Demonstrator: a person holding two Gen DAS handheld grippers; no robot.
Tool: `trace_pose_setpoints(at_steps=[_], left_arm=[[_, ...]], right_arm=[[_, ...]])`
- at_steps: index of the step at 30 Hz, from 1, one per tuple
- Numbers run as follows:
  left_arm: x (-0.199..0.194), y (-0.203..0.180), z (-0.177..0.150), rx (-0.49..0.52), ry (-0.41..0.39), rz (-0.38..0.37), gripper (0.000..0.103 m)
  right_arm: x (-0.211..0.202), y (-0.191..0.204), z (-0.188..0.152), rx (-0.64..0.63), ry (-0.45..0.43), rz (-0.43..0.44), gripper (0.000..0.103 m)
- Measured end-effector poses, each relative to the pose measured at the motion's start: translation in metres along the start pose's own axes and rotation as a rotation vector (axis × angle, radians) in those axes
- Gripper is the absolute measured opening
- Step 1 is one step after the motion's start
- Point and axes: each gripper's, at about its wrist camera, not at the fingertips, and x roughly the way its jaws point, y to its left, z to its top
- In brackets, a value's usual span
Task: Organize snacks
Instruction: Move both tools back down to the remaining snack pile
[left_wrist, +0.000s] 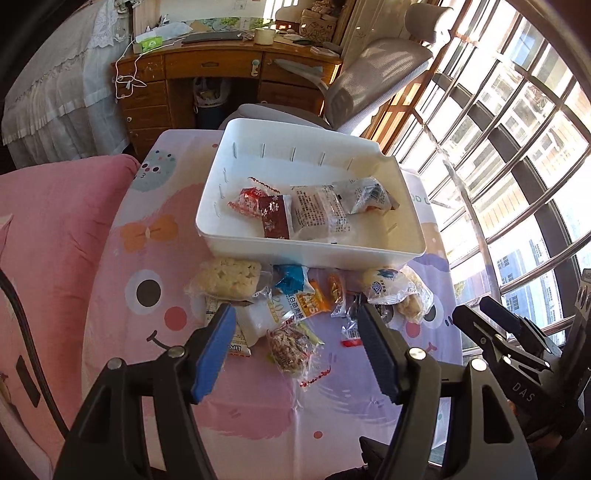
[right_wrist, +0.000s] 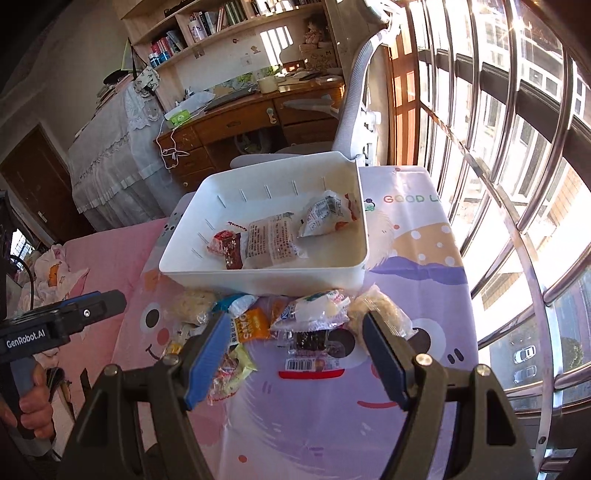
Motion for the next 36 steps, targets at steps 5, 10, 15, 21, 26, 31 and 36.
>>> trace_pose_setpoints(at_steps=[5,10,15,21,26,31,36], left_arm=[[0.010,-0.003,-0.021,-0.043,0.044,0.023,0.067],[0.020,-0.004,-0.038,-0.085,0.106,0.040,0.067],[0.032,-0.004,-0.048,-0.114,0.162,0.065,0.067],[0.051,0.000,-0.051,-0.154,0.226,0.086,0.067],[0.072,0.008,-0.051,-0.212,0.284,0.089,0.067],[0.098,0.018,-0.049,-0.280,0.344,0.092,0.067],[0.121,0.021,-0.049,-0.310,0.382,0.099,0.067]], right_arm=[[-0.002,-0.006,-0.019,-0.049,0.007,0.001,0.074],[-0.001,-0.010,-0.033,-0.099,0.001,0.003,0.074],[0.004,-0.010,-0.041,-0.141,-0.013,0.016,0.074],[0.013,-0.012,-0.045,-0.157,-0.034,0.027,0.076],[0.028,-0.012,-0.046,-0.164,-0.028,0.023,0.079],[0.044,-0.011,-0.043,-0.176,-0.032,0.009,0.079],[0.065,-0.009,-0.040,-0.188,-0.031,-0.011,0.079]])
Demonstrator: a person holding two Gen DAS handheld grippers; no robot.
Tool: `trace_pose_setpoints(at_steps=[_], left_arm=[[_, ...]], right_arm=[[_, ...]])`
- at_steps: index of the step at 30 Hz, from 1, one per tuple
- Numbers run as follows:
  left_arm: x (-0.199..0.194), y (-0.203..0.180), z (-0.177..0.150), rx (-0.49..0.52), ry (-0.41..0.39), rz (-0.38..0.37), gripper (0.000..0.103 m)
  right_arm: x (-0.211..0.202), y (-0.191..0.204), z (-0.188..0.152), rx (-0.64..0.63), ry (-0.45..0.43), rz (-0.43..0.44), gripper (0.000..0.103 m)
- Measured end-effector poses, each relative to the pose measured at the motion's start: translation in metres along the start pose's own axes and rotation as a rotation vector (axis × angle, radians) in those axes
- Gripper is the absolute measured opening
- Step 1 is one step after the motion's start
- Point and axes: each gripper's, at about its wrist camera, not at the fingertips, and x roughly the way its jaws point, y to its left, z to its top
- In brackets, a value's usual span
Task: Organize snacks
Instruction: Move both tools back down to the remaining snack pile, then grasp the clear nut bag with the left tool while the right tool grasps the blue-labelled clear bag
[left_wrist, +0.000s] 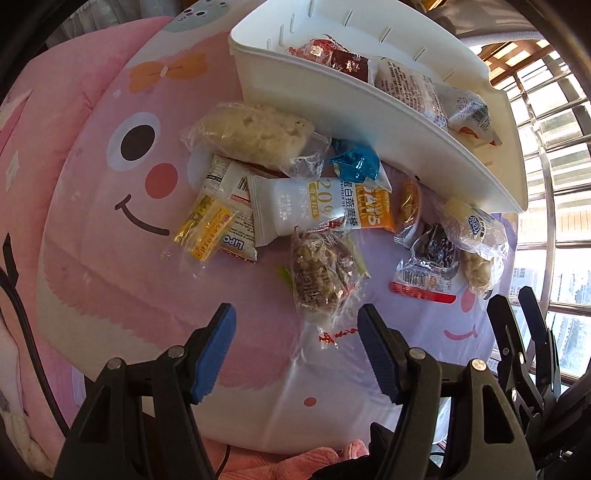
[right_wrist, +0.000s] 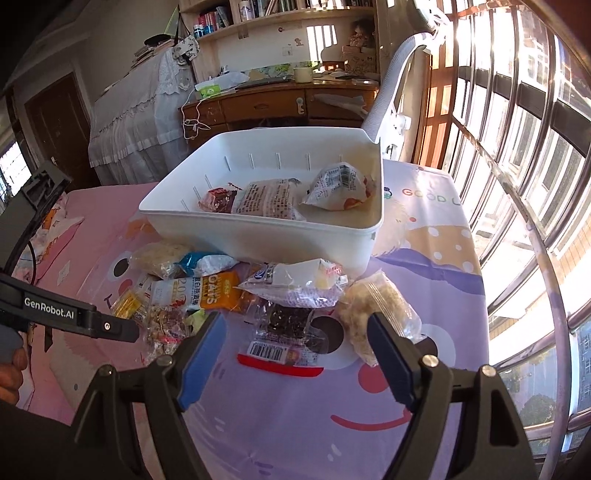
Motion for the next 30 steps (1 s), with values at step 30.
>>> trace_pose_setpoints(at_steps=[30], left_arm=[[0.072,-0.013,0.062,-0.058,0.107,-0.060,0.044]], right_arm=[[0.088,0.011,0.027,-0.014,0.026,-0.077,0.079]])
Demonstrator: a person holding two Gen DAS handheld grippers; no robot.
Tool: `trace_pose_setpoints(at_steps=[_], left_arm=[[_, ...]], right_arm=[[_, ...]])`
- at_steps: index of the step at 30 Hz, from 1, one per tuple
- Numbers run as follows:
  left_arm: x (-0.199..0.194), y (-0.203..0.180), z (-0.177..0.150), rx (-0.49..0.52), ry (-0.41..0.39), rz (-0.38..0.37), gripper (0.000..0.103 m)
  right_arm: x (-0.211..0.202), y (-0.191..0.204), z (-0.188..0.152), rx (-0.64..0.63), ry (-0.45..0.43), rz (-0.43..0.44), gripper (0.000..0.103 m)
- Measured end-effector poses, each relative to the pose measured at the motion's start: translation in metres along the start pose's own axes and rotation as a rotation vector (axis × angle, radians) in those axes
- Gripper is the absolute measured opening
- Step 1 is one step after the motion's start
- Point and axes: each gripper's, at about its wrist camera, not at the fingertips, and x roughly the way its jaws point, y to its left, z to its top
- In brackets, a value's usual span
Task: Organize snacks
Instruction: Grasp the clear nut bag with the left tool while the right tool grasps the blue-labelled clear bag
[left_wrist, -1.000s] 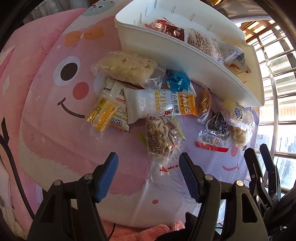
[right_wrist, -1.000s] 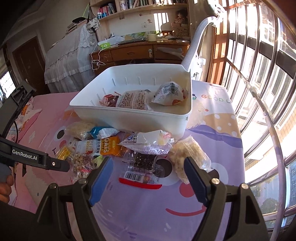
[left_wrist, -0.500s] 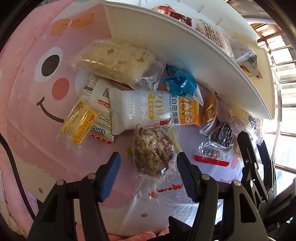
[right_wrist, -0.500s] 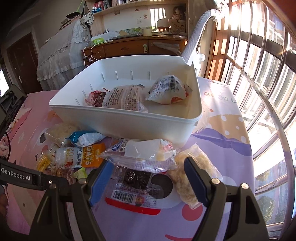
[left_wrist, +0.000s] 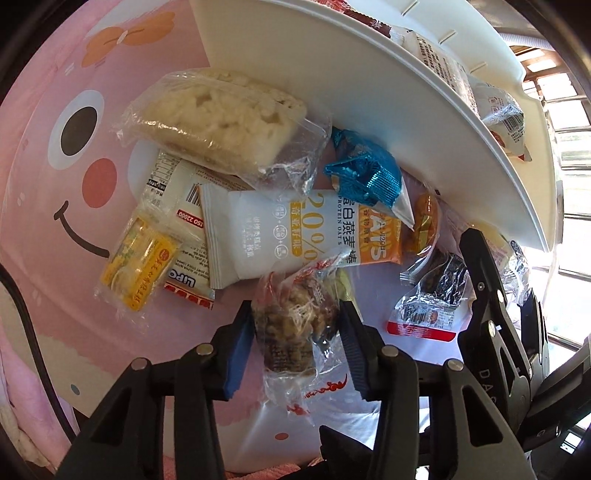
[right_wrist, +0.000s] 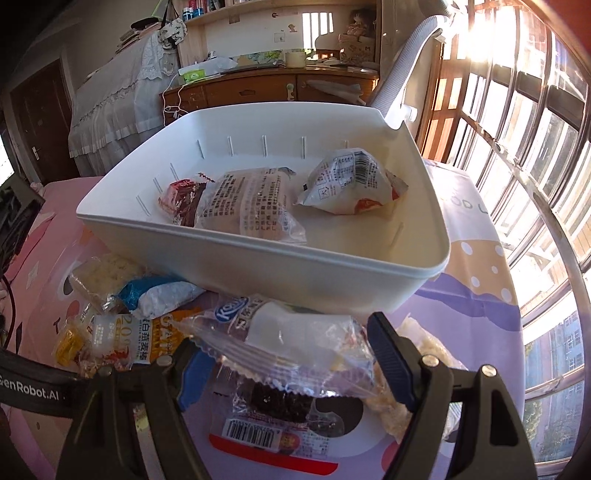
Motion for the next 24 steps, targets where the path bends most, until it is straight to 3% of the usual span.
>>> trace_pose_setpoints(at_steps=[7,11,24], left_arm=[[-0.001,0.008,0.006,0.004,-0.001,-0.001,0.044],[-0.005,0.014,0.006,-0.002,-0.007,-0.004,0.043],[-0.032,0.018,-0.021,0.024,-0.068,-0.023,0.042]], right_arm=[[0.001,0.000,-0.001,0.009,0.006,-0.008,0.078],[-0.002,0.002,-0.001,-0.003,0.003,-0.011,0.070],[-0.020,-0.003,-0.005,0.027,0.022,-0.020,0.067]])
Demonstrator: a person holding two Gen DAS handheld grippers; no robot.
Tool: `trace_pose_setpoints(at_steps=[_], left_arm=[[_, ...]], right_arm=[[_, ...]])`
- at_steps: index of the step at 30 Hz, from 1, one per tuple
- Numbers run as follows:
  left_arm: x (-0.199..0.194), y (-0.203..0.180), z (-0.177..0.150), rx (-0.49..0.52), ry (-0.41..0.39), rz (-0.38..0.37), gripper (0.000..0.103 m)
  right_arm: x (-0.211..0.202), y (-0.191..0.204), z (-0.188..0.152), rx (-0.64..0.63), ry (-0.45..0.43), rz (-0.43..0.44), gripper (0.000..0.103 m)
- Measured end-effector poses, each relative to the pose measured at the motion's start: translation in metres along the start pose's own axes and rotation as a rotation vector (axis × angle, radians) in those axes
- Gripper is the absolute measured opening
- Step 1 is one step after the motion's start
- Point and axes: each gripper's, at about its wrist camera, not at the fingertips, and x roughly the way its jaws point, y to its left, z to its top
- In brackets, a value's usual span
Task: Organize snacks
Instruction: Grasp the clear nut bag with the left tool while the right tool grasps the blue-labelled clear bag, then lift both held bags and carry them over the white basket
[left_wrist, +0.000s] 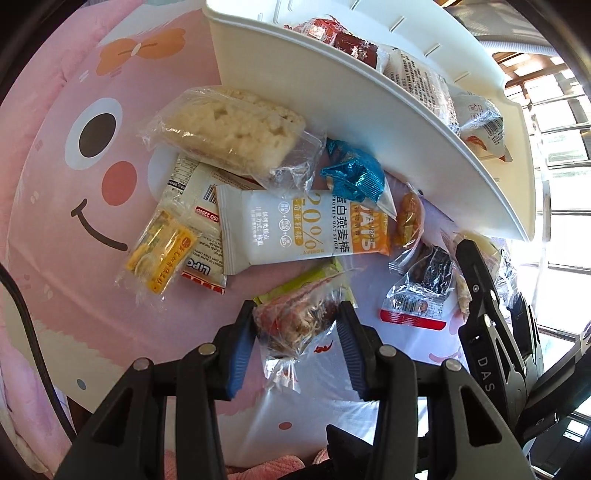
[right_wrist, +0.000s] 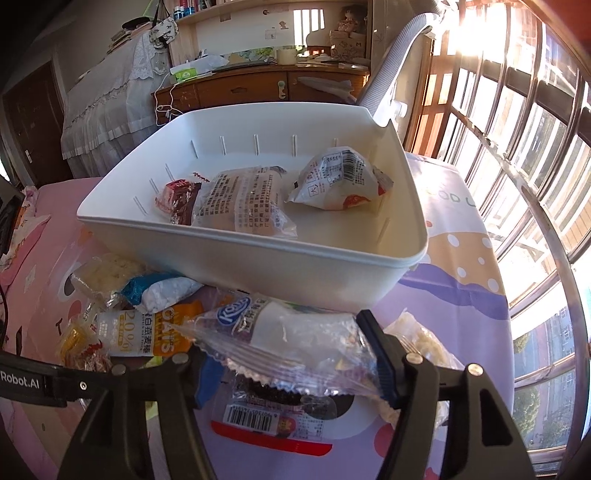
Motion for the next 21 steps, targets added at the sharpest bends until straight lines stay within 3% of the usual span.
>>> trace_pose_setpoints(at_steps=[12,21], left_arm=[[-0.047,-0.014,-0.039,0.055,-0.073,-0.031,0.042],[-0.118,-0.008,-0.033,0.118,-0.165,-0.044,0.042]], right_arm=[[-0.051,0.001,0.001,0.000,-0.048,0.027,0.064],[-0.090,0.001,0.021,0.001,-0.144,0.016,0.064]])
